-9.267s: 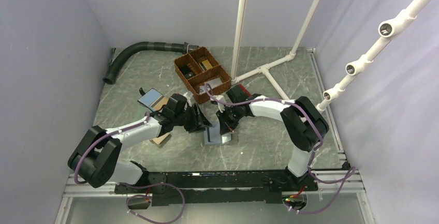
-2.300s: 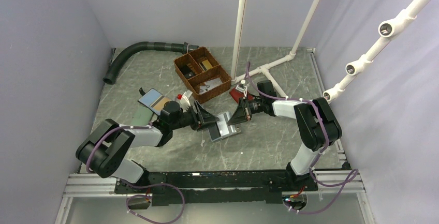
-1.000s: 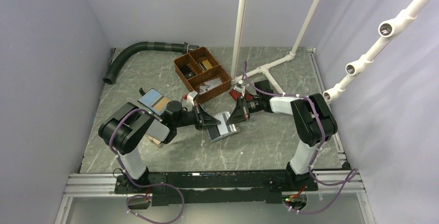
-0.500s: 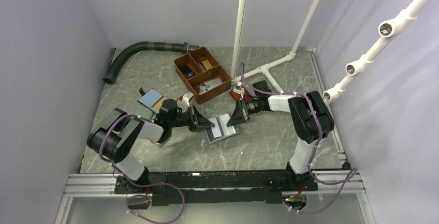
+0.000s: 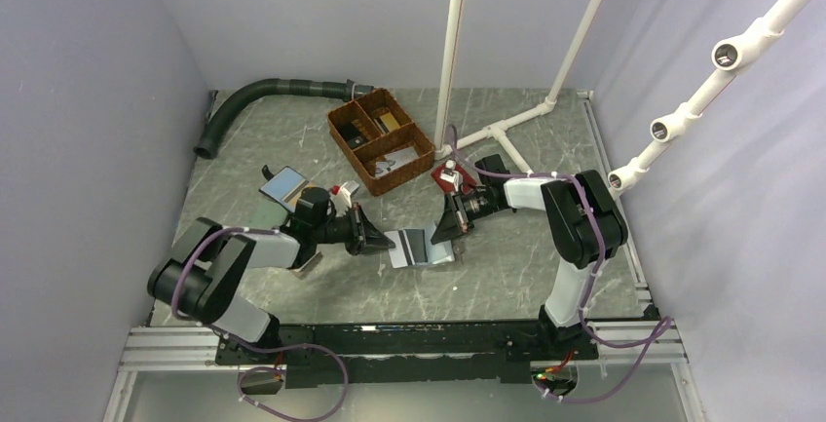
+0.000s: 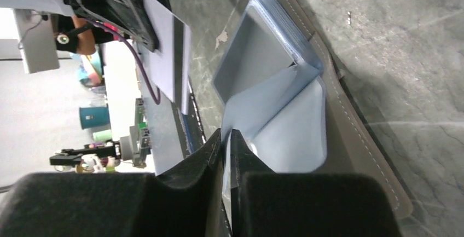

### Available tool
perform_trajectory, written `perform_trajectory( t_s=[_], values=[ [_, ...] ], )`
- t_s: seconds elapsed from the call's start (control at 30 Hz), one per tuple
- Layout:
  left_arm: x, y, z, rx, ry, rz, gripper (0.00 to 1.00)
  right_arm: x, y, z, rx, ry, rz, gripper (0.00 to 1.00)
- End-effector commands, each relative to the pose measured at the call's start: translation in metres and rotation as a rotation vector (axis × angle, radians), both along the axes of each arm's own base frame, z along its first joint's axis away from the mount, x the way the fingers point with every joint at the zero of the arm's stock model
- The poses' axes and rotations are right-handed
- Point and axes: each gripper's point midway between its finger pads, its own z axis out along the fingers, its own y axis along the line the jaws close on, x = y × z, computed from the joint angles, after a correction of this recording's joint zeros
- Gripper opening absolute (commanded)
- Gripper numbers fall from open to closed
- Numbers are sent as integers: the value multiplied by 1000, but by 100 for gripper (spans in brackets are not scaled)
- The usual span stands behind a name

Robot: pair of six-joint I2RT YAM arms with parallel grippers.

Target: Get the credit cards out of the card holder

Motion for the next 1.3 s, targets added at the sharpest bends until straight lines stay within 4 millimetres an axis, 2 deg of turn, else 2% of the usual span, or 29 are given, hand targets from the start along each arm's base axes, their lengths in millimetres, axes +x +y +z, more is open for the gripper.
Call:
perform_trajectory(
  t_s=[0.0, 0.27, 0.43, 0.63, 0.67, 0.9, 1.07, 1.17, 1.27],
  values=[
    [2, 6, 12, 71, -97, -34, 0, 8, -2, 9, -27, -163, 40, 15],
    [12, 20, 44, 256, -280, -95, 0, 5, -10, 19, -59, -337, 124, 39],
    [41, 36, 66, 460, -422, -133, 0, 0, -12, 30, -24, -402, 173, 48],
    [90, 56, 88, 733, -504, -190, 0, -3, -13, 37, -8, -446, 193, 50],
    [102, 56, 98, 759, -535, -186, 0, -3, -13, 39, -4, -450, 193, 51],
    [155, 59, 110, 913, -593, -218, 0, -4, -14, 43, 4, -476, 195, 52],
    [183, 58, 109, 979, -575, -201, 0, -5, -15, 45, 8, -482, 192, 53],
    [196, 54, 111, 982, -583, -176, 0, -5, -16, 46, 13, -485, 189, 53],
    [204, 50, 106, 981, -571, -165, 0, -4, -16, 47, 16, -482, 184, 53]
  ],
)
